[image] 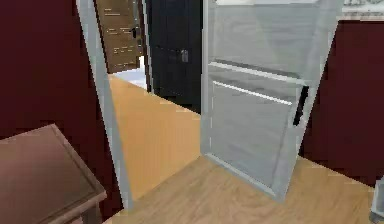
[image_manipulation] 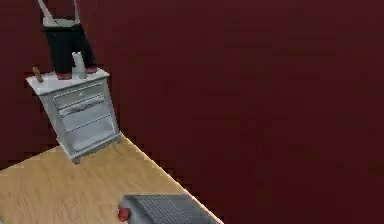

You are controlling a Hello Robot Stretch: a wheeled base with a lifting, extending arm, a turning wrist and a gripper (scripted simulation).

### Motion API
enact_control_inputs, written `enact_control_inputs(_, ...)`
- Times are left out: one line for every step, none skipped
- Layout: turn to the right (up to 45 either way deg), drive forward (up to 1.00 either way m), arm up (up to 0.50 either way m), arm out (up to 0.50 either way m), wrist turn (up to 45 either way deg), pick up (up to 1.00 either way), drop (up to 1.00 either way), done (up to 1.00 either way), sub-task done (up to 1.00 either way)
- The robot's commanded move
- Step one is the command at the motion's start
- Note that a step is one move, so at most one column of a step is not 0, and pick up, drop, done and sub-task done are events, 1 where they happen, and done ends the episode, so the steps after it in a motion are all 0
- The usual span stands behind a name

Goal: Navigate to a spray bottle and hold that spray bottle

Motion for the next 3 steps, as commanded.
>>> enact_control_inputs(-45.0, 0.00, 0.00, 0.00, 0.0, 0.00, 0.00, 0.00, 0.00)
enact_control_inputs(0.0, 0.15, 0.00, 0.00, 0.0, 0.00, 0.00, 0.00, 0.00)
enact_control_inputs(-45.0, 0.00, 0.00, 0.00, 0.0, 0.00, 0.00, 0.00, 0.00)
